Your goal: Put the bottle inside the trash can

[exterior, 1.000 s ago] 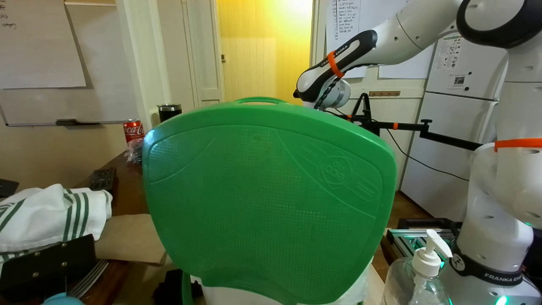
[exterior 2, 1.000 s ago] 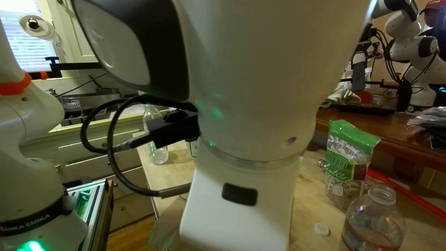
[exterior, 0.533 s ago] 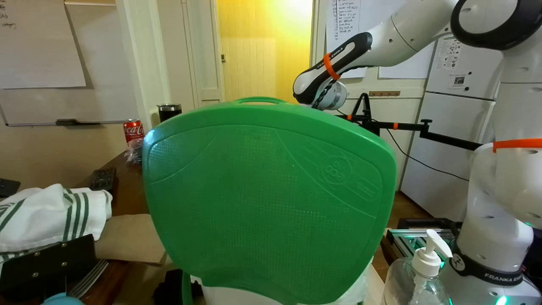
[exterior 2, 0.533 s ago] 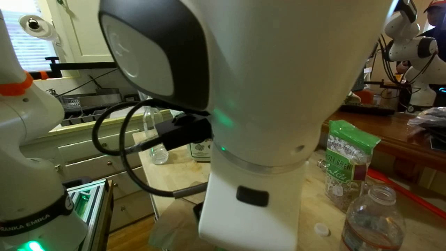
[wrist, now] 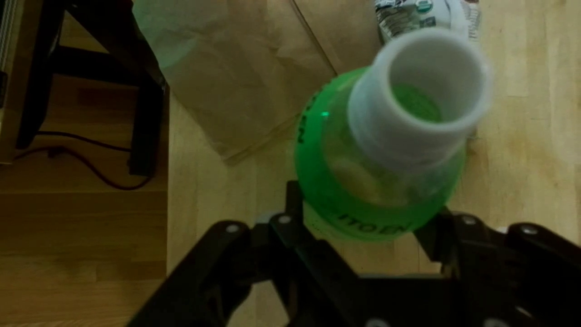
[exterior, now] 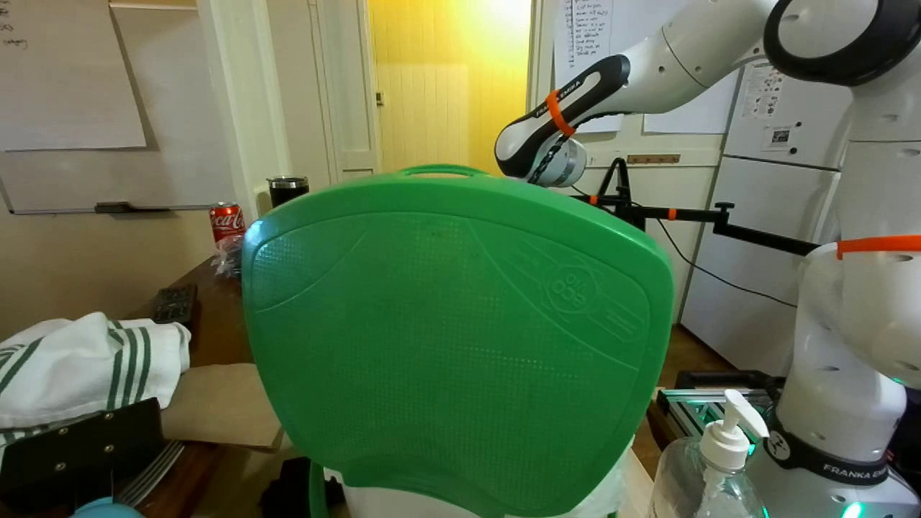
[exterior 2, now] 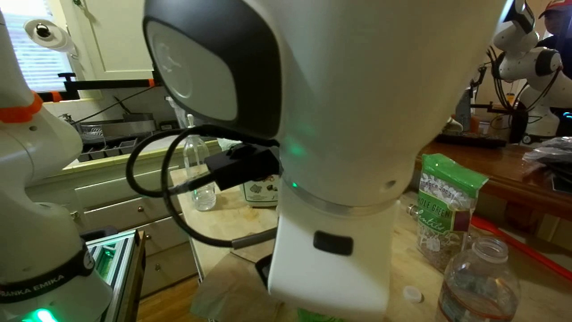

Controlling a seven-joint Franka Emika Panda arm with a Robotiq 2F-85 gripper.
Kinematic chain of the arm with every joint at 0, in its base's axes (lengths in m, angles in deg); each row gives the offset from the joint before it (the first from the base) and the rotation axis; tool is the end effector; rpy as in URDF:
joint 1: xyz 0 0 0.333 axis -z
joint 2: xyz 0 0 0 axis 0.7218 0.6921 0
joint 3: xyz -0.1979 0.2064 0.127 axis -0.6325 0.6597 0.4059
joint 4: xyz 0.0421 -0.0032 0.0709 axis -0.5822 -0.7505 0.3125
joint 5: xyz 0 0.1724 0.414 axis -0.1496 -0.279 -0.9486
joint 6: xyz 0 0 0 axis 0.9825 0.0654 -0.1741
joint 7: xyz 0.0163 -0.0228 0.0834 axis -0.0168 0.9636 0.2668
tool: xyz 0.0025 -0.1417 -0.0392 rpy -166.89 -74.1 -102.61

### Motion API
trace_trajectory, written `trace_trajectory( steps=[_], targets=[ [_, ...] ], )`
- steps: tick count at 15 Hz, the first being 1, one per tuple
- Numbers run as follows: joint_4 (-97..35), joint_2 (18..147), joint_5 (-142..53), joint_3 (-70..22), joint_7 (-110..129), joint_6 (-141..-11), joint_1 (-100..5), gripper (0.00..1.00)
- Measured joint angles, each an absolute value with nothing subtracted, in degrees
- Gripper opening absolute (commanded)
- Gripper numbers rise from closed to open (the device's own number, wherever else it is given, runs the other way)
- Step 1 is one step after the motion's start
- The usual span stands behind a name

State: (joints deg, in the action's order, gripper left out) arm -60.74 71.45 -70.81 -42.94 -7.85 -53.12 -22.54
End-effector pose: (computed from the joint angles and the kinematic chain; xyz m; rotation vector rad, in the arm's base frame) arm 0.4137 -0.3796 0.2755 -2.1092 1.7844 0.2659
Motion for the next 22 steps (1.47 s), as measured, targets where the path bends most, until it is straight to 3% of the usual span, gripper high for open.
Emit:
trace_trajectory(
  steps=[22],
  targets=[
    [-57.0,60.6,-67.5,-35.8,-5.5,-46.9,-29.1,0.34]
  ],
)
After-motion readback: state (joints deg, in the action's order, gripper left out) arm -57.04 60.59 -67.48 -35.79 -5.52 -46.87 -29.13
